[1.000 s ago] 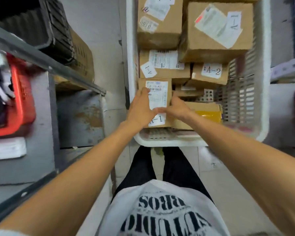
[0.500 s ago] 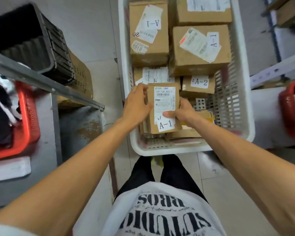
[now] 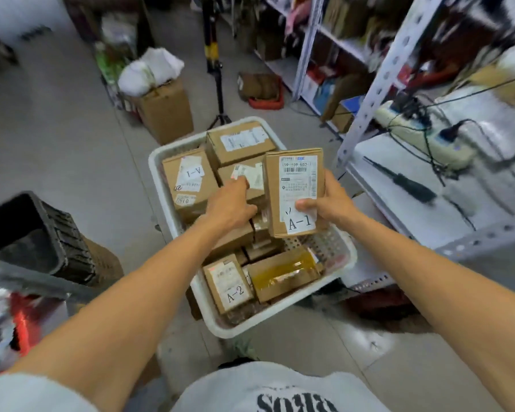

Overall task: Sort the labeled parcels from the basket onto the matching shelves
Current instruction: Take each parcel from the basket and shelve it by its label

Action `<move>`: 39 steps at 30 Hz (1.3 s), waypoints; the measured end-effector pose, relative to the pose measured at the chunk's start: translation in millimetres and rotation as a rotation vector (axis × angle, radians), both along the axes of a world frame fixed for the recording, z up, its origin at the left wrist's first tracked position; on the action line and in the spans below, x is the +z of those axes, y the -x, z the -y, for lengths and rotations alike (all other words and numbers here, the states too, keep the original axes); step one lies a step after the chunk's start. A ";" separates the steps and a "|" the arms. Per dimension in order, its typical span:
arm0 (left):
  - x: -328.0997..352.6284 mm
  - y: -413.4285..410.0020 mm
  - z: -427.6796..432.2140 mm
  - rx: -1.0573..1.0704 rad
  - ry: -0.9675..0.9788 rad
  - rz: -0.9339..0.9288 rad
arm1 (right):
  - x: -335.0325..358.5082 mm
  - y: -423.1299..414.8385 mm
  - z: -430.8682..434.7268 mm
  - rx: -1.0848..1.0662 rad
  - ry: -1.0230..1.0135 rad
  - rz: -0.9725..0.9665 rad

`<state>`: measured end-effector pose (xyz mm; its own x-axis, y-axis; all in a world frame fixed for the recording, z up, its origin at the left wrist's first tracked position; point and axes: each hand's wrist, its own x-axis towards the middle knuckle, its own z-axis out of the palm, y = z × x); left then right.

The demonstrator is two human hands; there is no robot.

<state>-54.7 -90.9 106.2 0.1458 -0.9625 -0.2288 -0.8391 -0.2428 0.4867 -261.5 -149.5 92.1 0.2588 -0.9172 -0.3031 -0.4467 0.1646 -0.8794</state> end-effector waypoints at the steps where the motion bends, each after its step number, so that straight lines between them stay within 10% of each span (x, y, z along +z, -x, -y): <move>1: 10.3 6.8 -1.8 -0.013 0.020 -0.001 | 9.0 7.0 -7.0 -0.010 0.023 0.028; 15: 71.9 111.6 -139.1 -0.260 0.088 0.089 | 58.0 105.6 -216.2 -0.119 0.228 0.063; 39: 192.7 589.7 -228.8 -1.424 0.308 -0.048 | 182.8 442.7 -475.5 -1.445 0.478 -0.284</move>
<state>-644.4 137.9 298.9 -0.9555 -0.2934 0.0315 -0.2572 0.8804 0.3985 -704.3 326.0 274.9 -0.9161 -0.3491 0.1974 -0.3162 0.3261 -0.8909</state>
